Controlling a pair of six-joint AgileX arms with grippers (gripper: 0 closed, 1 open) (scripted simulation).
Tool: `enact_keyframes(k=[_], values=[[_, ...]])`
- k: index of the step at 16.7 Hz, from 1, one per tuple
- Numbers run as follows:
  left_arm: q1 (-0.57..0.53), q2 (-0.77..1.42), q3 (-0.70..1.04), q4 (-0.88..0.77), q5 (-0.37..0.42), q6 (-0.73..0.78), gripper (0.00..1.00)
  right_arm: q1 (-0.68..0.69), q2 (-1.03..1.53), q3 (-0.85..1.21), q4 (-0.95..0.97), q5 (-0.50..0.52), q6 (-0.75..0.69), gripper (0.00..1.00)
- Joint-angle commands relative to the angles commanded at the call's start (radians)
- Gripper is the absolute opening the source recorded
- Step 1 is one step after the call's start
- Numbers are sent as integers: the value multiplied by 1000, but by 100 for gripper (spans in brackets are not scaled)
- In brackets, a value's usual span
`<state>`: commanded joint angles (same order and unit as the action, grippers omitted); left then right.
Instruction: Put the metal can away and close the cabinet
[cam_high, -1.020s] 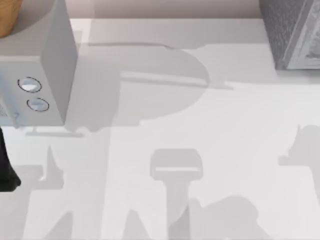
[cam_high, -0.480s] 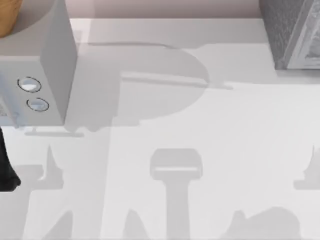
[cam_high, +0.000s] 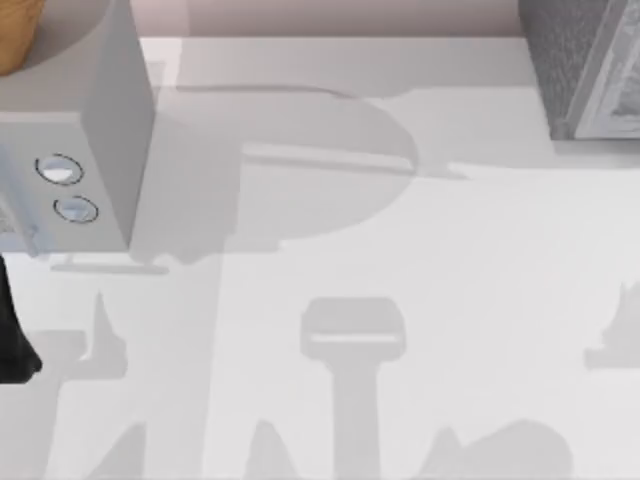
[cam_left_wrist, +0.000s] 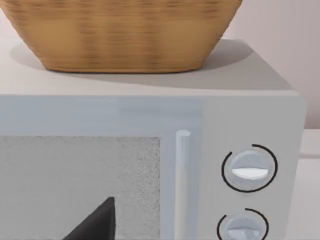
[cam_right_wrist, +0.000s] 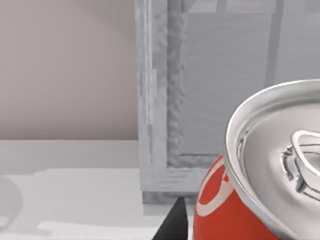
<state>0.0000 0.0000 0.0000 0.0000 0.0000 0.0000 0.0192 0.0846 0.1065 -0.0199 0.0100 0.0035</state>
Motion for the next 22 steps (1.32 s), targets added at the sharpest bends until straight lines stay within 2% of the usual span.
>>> enact_keyframes(k=[5, 16, 22], values=[[0, 0, 0, 0, 0, 0, 100, 38, 257, 334, -78, 37, -1, 0], [0, 0, 0, 0, 0, 0, 100, 131, 996, 1305, -319, 151, 7, 0], [0, 0, 0, 0, 0, 0, 100, 163, 1226, 1615, -394, 184, 14, 0]])
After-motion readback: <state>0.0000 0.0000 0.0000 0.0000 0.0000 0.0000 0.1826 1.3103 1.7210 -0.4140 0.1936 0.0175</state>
